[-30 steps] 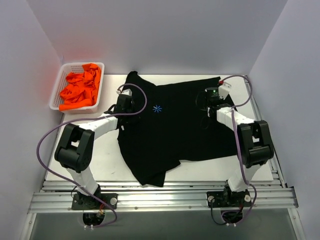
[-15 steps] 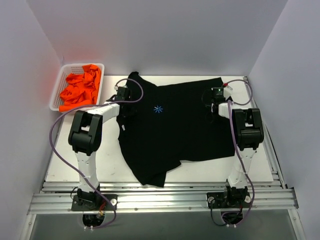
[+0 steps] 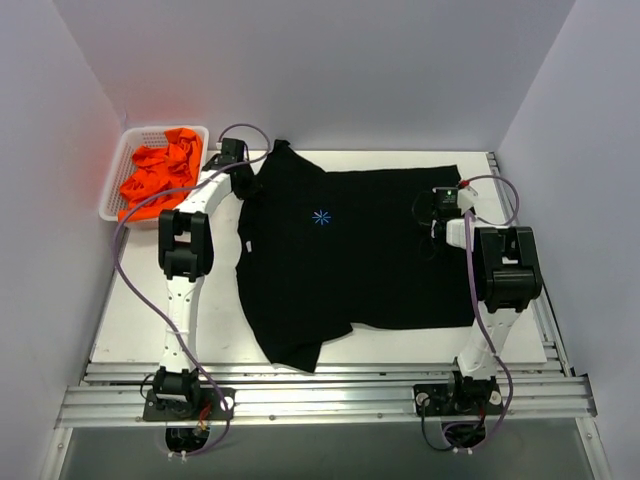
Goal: Fold and stack the t-shirts
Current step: Flatten the tshirt out
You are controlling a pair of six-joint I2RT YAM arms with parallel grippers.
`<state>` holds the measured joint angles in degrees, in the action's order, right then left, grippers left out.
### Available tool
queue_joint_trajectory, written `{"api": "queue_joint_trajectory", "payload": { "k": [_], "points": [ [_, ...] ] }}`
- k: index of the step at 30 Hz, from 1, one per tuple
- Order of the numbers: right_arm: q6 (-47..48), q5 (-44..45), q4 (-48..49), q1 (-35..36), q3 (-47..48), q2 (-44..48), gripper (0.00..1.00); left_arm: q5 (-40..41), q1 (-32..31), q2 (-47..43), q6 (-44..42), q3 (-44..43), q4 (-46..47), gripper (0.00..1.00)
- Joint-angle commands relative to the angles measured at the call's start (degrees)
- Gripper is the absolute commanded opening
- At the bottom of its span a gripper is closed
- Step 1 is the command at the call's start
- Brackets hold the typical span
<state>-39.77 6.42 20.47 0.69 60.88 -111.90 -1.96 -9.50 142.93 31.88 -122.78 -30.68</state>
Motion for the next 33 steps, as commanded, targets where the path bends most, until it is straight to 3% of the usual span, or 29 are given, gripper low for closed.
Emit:
{"api": "queue_joint_trajectory", "payload": {
  "k": [1, 5, 6, 8, 13, 16, 17, 19, 20, 21, 22, 23, 28, 31, 33],
  "points": [
    [-1.1, 0.79, -9.31, 0.01, -4.19, 0.8, 0.0, -2.61, 1.14, 4.97, -0.5, -9.3, -8.25, 0.02],
    [-1.28, 1.23, -9.74, 0.8, -5.33, 1.68, 0.0, -3.31, 1.85, 12.96, -0.76, -25.01, -15.79, 0.02],
    [-1.54, 1.23, -9.66, 0.98, -5.86, 2.03, 0.0, -3.67, 2.11, 14.9, -0.77, -32.53, -17.21, 0.02],
    [-1.89, 1.76, -9.66, 1.42, -6.39, 2.56, 0.0, -5.16, 3.16, 19.13, -0.5, -37.6, -18.28, 0.02],
    [-2.42, 1.58, -9.22, 2.3, -7.01, 3.0, 0.0, -6.92, 5.63, 15.1, 0.03, -30.88, -11.35, 0.05],
    [-2.24, 3.32, -9.92, 3.26, -5.79, 4.05, 0.0, -9.56, 6.95, 9.14, -1.02, -27.52, -6.69, 0.32],
    [-1.63, 5.69, -10.88, 4.66, -4.82, 5.97, 0.0, -8.34, 6.95, 6.51, -1.64, -23.94, -4.59, 0.37],
    [-0.75, 12.37, -14.83, 6.07, -0.27, 8.35, 0.17, -7.36, 6.86, -3.5, -2.61, -17.44, -0.55, 0.51],
    [1.08, 13.87, -15.71, 6.86, 1.5, 11.15, 0.32, -6.66, 6.86, -7.63, -2.52, -9.14, 4.52, 0.58],
    [2.05, 17.63, -17.99, 8.52, 3.26, 12.65, 0.64, -5.09, 6.77, -15.59, -2.35, -4.79, 7.1, 0.73],
    [2.93, 19.75, -19.4, 9.24, 5.28, 13.8, 0.78, -4.47, 6.16, -19.32, -2.43, -0.92, 9.47, 0.91],
    [3.81, 21.78, -20.46, 10.11, 9.56, 15.72, 0.86, -3.76, 5.72, -23.1, -2.87, 2.77, 12.71, 0.95],
    [6.46, 27.77, -27.85, 13.63, 14.45, 22.06, 0.89, 1.34, 2.21, -42.8, -5.16, 20.97, 12.66, 0.94],
    [5.15, 27.08, -26.98, 15.91, 8.31, 28.38, 0.88, 1.42, -1.48, -55.36, -3.06, 38.44, 14.93, 0.94],
    [3.92, 27.33, -24.27, 17.93, 0.78, 34.09, 0.87, 5.09, -8.49, -68.66, -3.31, 50.47, 24.83, 0.94]
  ]
}}
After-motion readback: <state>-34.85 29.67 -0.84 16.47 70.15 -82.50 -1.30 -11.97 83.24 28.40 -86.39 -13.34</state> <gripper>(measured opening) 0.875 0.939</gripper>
